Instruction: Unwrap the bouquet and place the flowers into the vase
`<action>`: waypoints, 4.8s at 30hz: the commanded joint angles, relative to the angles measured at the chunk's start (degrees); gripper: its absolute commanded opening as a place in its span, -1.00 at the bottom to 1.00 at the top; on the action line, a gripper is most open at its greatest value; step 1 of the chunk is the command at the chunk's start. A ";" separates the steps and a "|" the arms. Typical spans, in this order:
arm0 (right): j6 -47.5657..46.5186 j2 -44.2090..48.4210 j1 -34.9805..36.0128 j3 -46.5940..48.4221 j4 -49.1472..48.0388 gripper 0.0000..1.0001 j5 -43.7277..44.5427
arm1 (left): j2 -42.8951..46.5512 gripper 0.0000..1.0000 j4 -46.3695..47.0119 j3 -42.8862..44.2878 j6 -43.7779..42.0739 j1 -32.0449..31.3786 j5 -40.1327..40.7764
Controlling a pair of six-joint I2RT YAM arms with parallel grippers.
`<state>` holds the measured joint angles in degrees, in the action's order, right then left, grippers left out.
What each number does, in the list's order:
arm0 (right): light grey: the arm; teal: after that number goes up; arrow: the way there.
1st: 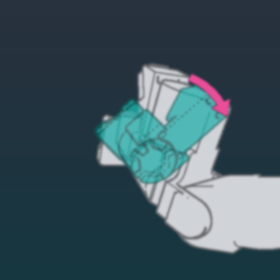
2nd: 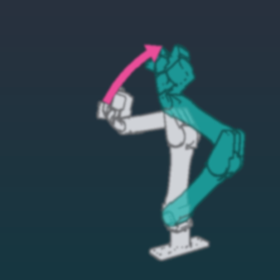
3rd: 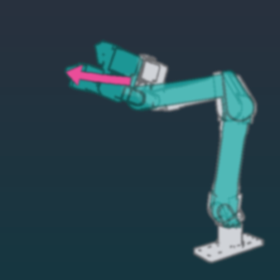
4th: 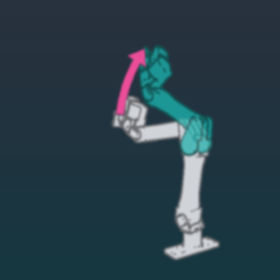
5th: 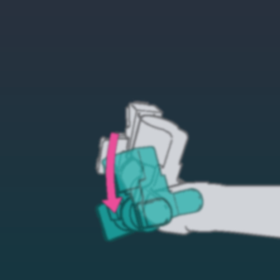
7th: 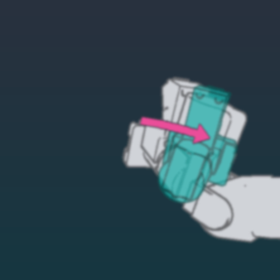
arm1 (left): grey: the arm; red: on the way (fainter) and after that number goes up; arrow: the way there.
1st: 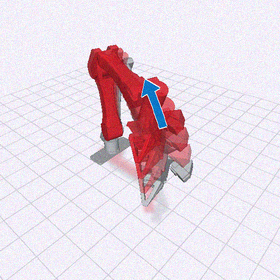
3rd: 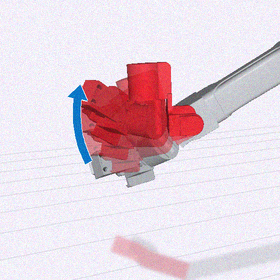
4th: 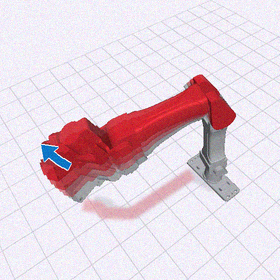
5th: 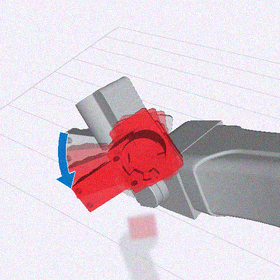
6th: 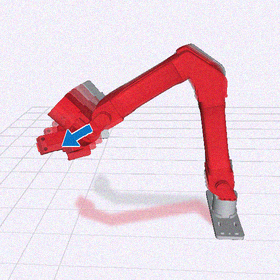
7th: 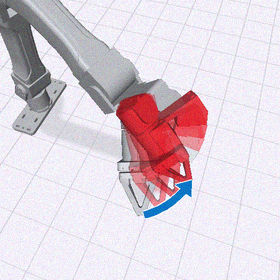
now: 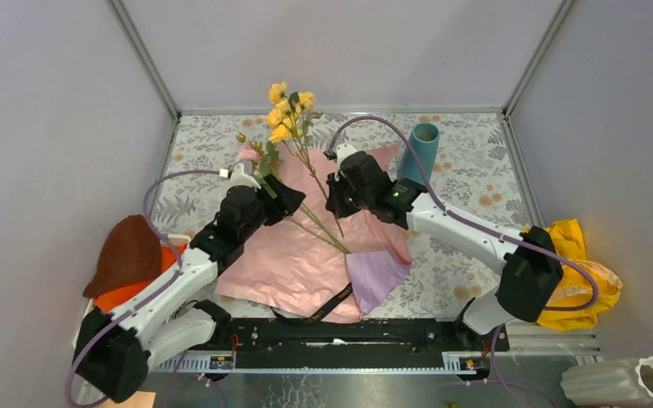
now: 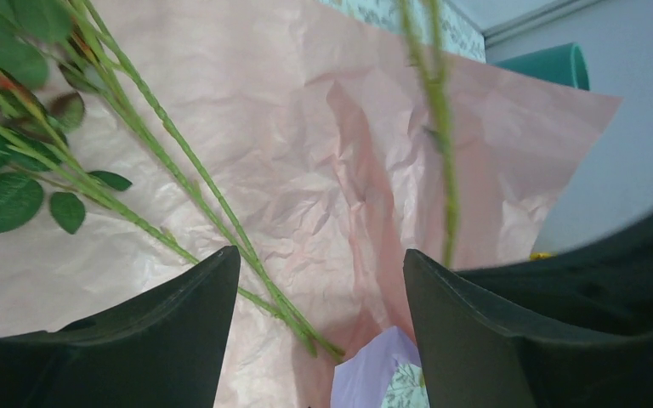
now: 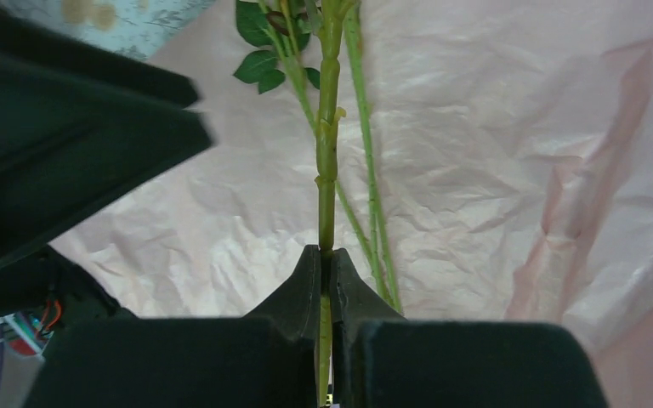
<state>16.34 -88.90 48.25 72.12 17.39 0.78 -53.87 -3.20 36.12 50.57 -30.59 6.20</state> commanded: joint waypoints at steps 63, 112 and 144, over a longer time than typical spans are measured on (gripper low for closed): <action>2.35 -2.81 1.35 17.10 2.08 0.44 4.44 | -6.59 -1.00 29.82 -11.25 -7.23 3.38 -32.06; -26.07 7.28 -5.61 31.23 -19.97 -1.00 38.55 | 6.42 0.57 5.34 -4.08 -14.46 -2.90 -21.41; -20.40 -1.69 -30.23 24.97 -27.84 -1.00 27.76 | 6.94 0.60 5.33 -4.74 -14.51 -2.90 -18.88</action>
<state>-8.49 -92.38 19.42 100.36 -5.32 31.27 -46.89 1.15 31.75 37.04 -33.34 -13.47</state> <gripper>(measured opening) 0.052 0.798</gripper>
